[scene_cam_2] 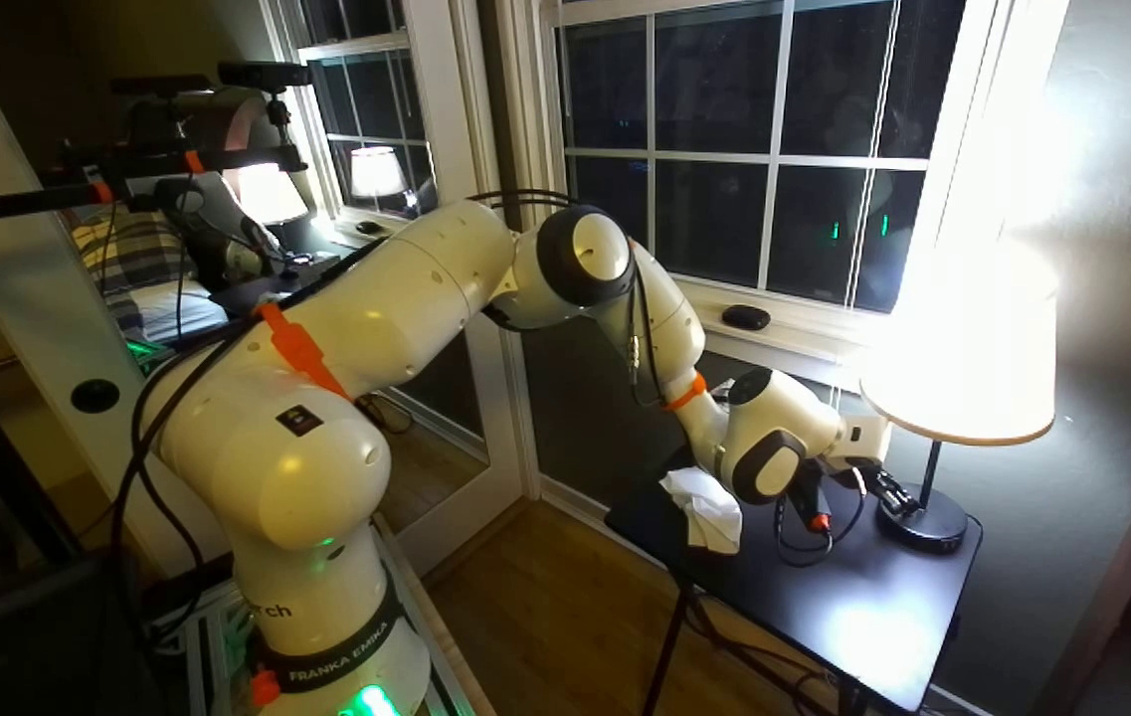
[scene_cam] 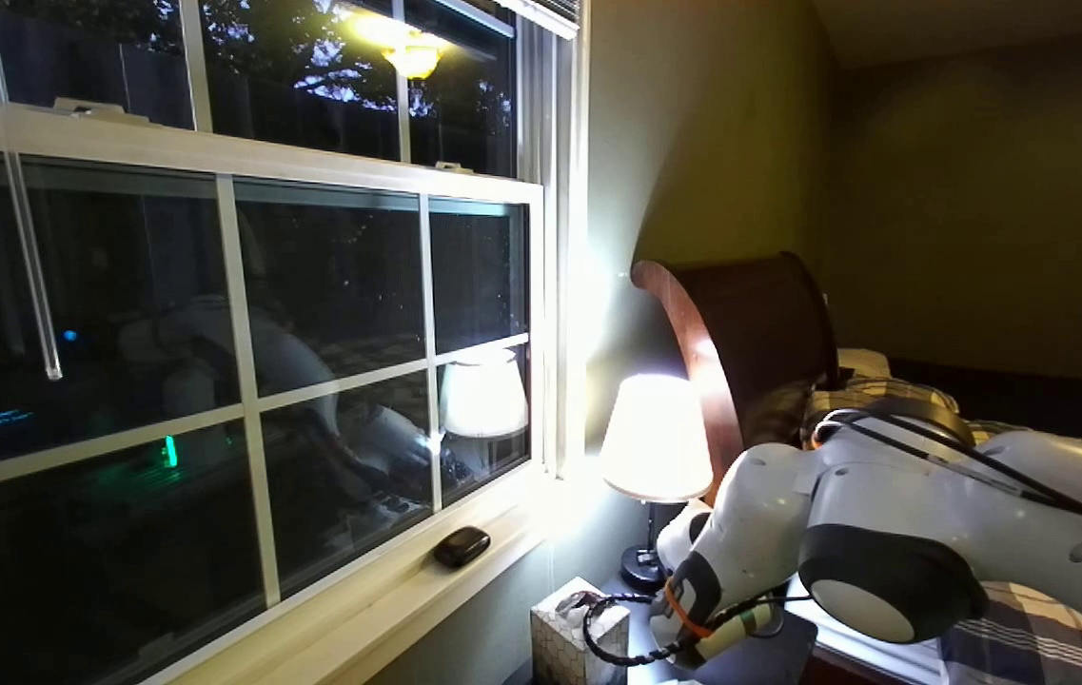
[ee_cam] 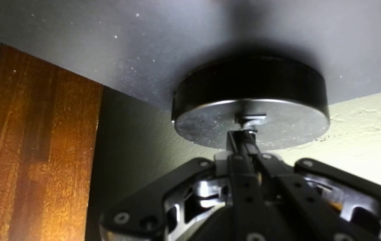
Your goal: Turn off the lamp
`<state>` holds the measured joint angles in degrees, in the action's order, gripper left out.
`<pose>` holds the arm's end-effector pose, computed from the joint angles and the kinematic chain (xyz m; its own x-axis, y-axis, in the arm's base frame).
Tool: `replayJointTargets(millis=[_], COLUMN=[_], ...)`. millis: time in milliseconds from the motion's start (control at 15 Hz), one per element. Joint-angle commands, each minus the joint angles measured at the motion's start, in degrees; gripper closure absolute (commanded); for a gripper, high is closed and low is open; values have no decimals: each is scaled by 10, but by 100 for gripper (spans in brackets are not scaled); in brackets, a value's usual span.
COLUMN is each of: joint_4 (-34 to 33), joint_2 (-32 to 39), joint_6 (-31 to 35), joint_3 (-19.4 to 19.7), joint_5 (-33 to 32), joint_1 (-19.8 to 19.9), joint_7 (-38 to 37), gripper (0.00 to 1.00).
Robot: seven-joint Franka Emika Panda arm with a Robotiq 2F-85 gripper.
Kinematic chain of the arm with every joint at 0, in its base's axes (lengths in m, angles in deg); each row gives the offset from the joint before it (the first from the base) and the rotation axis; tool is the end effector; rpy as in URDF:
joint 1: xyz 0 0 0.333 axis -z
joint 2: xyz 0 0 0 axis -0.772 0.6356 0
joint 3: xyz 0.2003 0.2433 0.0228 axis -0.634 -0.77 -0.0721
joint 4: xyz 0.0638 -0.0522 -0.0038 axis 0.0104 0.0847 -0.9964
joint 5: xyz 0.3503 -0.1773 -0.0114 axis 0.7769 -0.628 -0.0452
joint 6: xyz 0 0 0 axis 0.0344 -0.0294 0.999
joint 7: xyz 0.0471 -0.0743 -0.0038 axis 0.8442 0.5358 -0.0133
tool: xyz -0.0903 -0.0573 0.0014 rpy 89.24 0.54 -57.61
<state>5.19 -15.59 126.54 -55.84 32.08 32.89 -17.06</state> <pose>0.6596 -0.1439 0.0703 0.5581 -0.3286 0.7620 -0.5699 -0.8192 0.0642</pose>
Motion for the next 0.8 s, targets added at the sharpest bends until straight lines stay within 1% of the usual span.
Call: replayJointTargets(millis=[0,200,467,733], joint_4=[-3,-9,-8,-12], joint_2=[13,15,16,22], joint_6=[-15,-12,-12,-46], joint_3=[10,1,2,14], joint_5=[10,-2,-4,2], joint_1=[-9,1,-1,-6], joint_7=[-3,1,5,6], gripper=[100,100,100,100])
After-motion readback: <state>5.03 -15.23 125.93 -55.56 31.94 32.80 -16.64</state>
